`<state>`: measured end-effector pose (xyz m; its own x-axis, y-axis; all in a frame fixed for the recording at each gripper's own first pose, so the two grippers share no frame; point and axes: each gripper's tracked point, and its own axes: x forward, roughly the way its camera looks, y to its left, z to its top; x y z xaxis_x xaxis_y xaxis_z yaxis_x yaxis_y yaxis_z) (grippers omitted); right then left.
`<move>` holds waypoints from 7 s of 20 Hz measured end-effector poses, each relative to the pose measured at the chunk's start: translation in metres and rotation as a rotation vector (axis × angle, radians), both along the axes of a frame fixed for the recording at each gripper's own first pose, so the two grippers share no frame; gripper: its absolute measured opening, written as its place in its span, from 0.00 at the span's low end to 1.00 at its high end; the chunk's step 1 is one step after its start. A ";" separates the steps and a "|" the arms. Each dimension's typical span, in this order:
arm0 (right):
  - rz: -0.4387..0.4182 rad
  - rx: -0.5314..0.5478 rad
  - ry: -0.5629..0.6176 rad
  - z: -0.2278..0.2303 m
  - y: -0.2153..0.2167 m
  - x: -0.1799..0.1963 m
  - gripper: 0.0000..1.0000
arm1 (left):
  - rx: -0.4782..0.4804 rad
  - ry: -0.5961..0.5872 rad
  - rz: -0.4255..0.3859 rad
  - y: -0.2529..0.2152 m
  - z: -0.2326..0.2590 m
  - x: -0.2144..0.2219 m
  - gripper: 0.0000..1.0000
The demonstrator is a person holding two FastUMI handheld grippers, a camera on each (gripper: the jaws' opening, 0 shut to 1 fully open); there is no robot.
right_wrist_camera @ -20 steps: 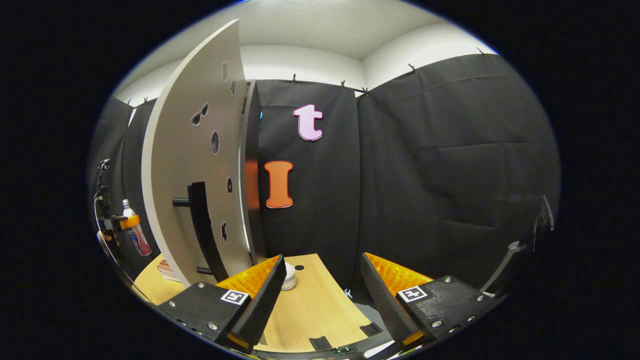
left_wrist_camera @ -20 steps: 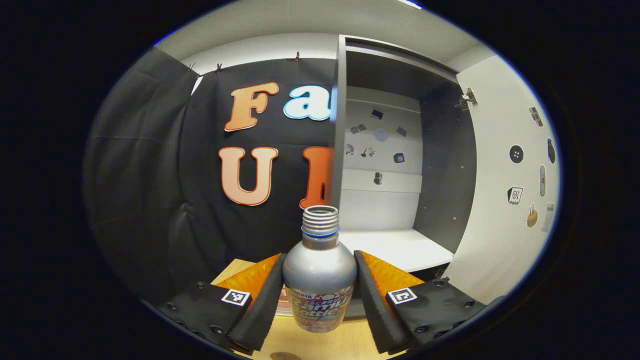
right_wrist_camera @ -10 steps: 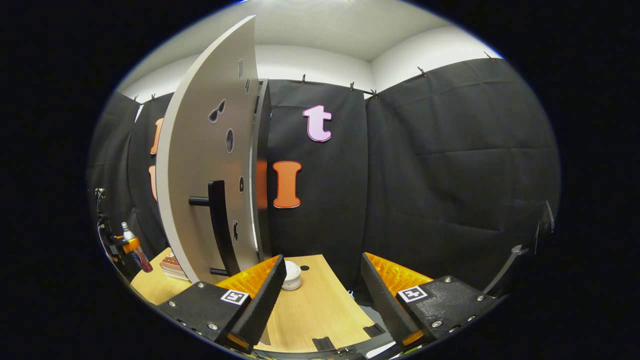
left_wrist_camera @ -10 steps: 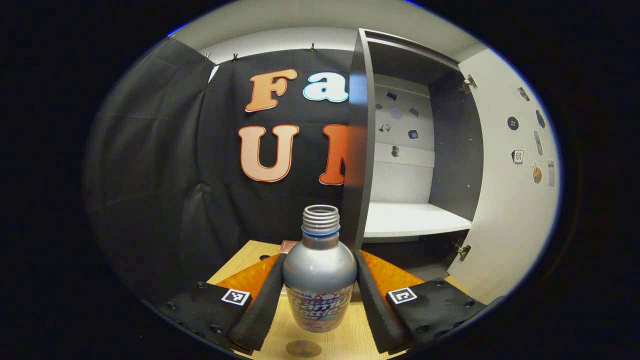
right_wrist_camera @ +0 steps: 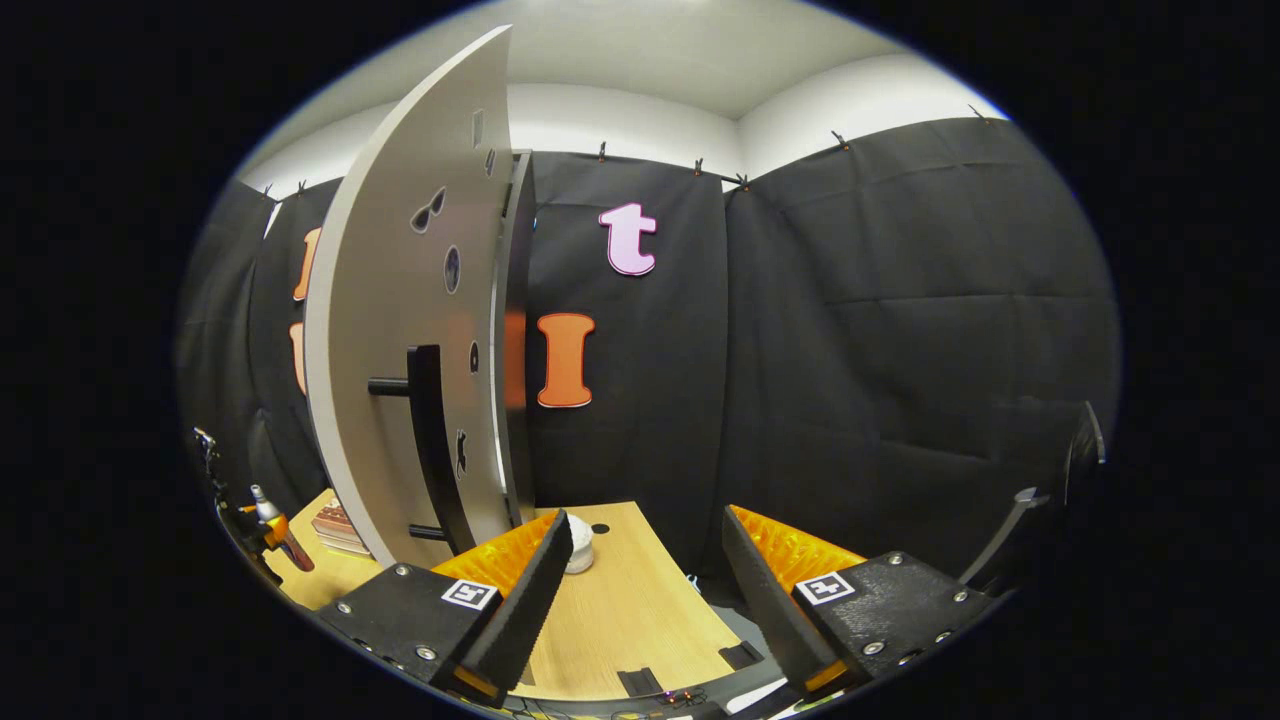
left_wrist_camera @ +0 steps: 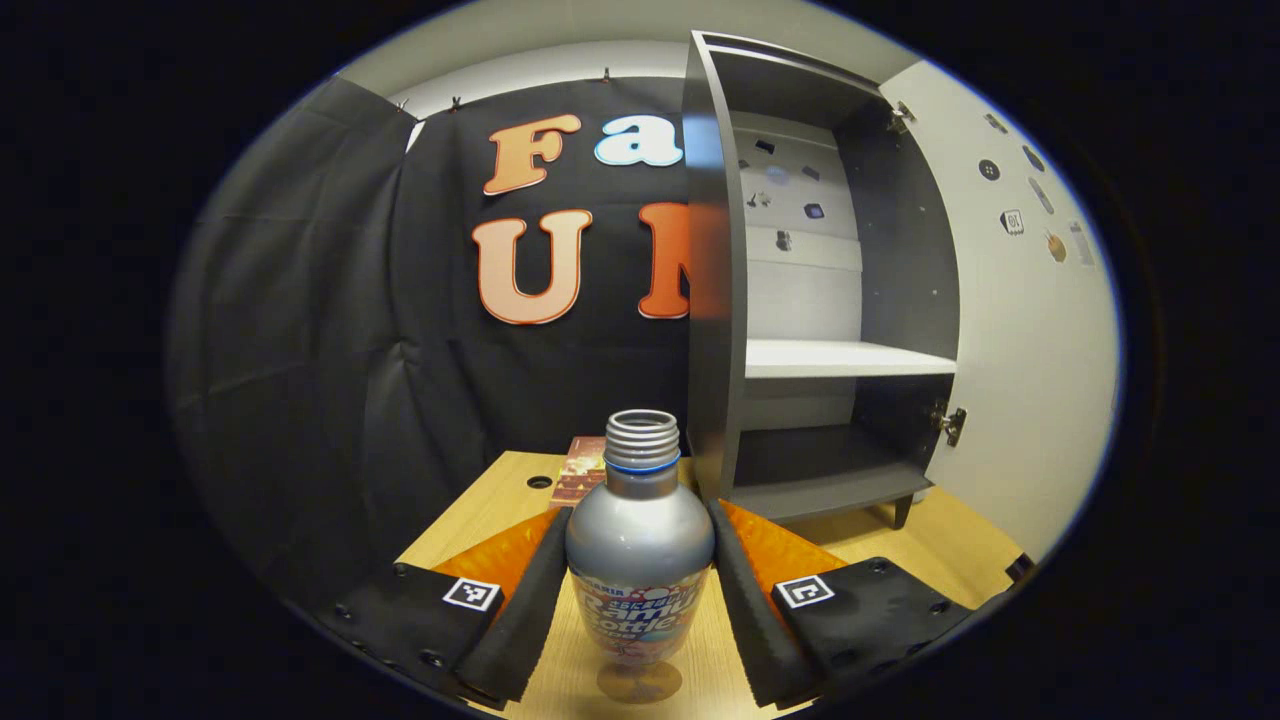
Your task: Open the cabinet door with the right hand, grasp the bottle in the cabinet with the left hand and place it on the coaster, then close the cabinet door with the right hand.
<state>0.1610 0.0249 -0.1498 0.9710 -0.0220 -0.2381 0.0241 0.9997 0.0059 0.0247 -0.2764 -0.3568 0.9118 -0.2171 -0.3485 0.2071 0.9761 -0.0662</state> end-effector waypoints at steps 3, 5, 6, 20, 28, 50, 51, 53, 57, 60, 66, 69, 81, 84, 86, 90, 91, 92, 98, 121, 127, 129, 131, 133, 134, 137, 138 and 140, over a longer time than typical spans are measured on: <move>-0.011 0.008 0.011 -0.005 0.000 0.001 0.93 | -0.014 0.043 0.009 0.000 -0.028 -0.006 0.85; -0.016 0.009 0.026 -0.011 -0.001 -0.001 0.93 | -0.017 0.069 0.021 0.003 -0.046 -0.009 0.86; -0.019 0.002 0.034 -0.013 -0.003 -0.002 0.93 | -0.012 0.078 0.027 0.005 -0.055 -0.011 0.86; -0.053 -0.024 0.065 -0.012 -0.005 -0.006 0.93 | 0.007 0.164 0.068 0.005 -0.123 -0.020 0.86; -0.050 -0.029 0.073 -0.017 -0.004 -0.007 0.98 | -0.020 0.184 0.084 0.008 -0.129 -0.026 0.87; -0.006 0.008 0.116 -0.049 -0.002 -0.004 0.98 | 0.043 0.120 0.085 0.016 -0.030 -0.057 1.00; -0.003 0.014 0.122 -0.054 -0.001 -0.003 0.98 | 0.040 0.109 0.083 0.016 -0.016 -0.059 0.97; 0.005 0.030 0.138 -0.064 0.000 -0.003 0.93 | 0.030 0.089 0.066 0.013 0.010 -0.061 0.98; 0.032 0.055 0.172 -0.084 0.007 0.001 0.93 | 0.027 0.028 0.060 0.016 0.078 -0.057 1.00; 0.055 0.064 0.183 -0.092 0.014 0.005 0.93 | 0.046 -0.041 0.065 0.017 0.133 -0.052 0.97; 0.125 0.084 0.201 -0.104 0.042 0.019 0.93 | 0.014 -0.082 0.057 0.012 0.209 -0.036 0.94; 0.154 0.098 0.203 -0.104 0.054 0.020 0.93 | -0.040 -0.118 0.072 0.012 0.251 -0.024 0.97; 0.248 0.155 0.214 -0.102 0.087 0.013 0.90 | -0.073 -0.222 0.088 0.033 0.357 0.008 0.94; 0.272 0.169 0.206 -0.101 0.099 0.015 0.97 | -0.046 -0.226 0.080 0.032 0.359 0.010 0.94; 0.309 0.167 0.203 -0.100 0.113 0.015 0.90 | -0.041 -0.219 0.071 0.031 0.358 0.011 0.94; 0.367 0.164 0.198 -0.096 0.147 0.011 0.89 | -0.052 -0.208 0.080 0.043 0.354 0.020 0.94; 0.377 0.163 0.197 -0.096 0.156 0.009 0.89 | -0.051 -0.206 0.084 0.048 0.355 0.023 0.97; 0.386 0.161 0.196 -0.096 0.163 0.009 0.89 | -0.050 -0.208 0.088 0.055 0.355 0.026 0.97; 0.411 0.123 0.177 -0.091 0.197 0.007 0.89 | -0.035 -0.246 0.090 0.085 0.367 0.036 0.94; 0.401 0.118 0.122 -0.110 0.305 0.061 0.93 | 0.012 -0.250 0.116 0.225 0.342 0.063 0.94; 0.388 0.114 0.116 -0.111 0.315 0.068 0.93 | 0.021 -0.245 0.132 0.250 0.335 0.071 0.94; 0.378 0.115 0.119 -0.112 0.317 0.070 0.93 | 0.020 -0.250 0.136 0.255 0.334 0.073 0.94; 0.366 0.104 0.122 -0.113 0.317 0.072 0.92 | 0.015 -0.254 0.133 0.258 0.334 0.074 0.97; 0.357 0.095 0.120 -0.114 0.319 0.074 0.92 | 0.008 -0.257 0.128 0.260 0.334 0.075 0.97; 0.352 0.090 0.118 -0.114 0.319 0.074 0.93 | 0.007 -0.258 0.126 0.261 0.333 0.075 0.97; 0.337 0.077 0.111 -0.114 0.321 0.076 0.93 | 0.012 -0.264 0.127 0.265 0.334 0.077 0.97; 0.332 0.075 0.110 -0.114 0.321 0.076 0.92 | 0.015 -0.265 0.128 0.267 0.334 0.077 0.97; 0.320 0.078 0.109 -0.115 0.322 0.077 0.92 | 0.018 -0.269 0.129 0.271 0.334 0.077 0.97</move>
